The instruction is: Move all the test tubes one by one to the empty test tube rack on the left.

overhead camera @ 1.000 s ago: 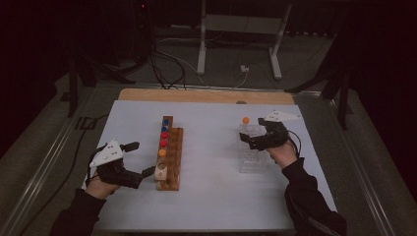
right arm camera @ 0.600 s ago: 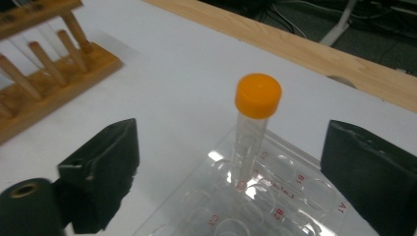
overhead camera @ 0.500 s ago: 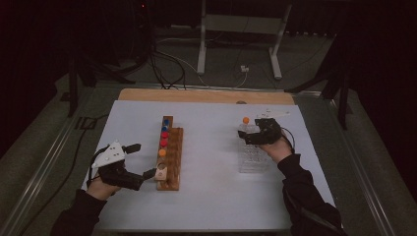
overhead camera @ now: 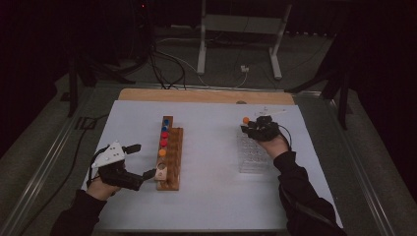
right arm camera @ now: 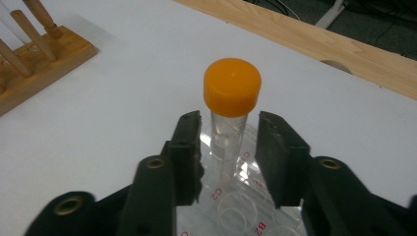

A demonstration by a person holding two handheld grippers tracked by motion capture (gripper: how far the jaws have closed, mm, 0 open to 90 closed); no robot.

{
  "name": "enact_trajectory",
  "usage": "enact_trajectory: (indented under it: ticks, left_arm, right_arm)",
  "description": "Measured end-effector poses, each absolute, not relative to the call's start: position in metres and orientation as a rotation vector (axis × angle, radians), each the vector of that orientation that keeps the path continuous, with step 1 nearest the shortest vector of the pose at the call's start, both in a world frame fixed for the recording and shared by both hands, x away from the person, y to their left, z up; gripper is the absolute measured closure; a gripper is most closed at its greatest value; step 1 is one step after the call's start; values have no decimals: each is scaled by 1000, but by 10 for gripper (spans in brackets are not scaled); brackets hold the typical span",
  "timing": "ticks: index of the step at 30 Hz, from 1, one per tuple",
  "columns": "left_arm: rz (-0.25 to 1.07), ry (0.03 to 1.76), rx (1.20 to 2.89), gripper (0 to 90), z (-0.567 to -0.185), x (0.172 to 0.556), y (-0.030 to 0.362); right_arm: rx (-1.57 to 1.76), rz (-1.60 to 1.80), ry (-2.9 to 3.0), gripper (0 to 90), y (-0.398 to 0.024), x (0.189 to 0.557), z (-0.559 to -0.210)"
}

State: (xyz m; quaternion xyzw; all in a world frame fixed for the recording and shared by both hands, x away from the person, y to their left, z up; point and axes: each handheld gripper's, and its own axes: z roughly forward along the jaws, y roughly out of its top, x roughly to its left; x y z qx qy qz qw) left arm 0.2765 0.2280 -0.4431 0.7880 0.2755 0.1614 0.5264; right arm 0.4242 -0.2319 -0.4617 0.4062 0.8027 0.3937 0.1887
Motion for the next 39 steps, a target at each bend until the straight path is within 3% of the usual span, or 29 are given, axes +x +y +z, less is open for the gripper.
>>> enact_trajectory:
  ticks: [7, 39]
  left_arm:
    - [380, 662, 1882, 6, -443, 277, 229]
    - [370, 652, 1887, 6, -442, 277, 227]
  right_arm:
    - [1145, 1121, 2253, 736, -230, 426, -463]
    - [1035, 1147, 2180, 748, -230, 412, -418]
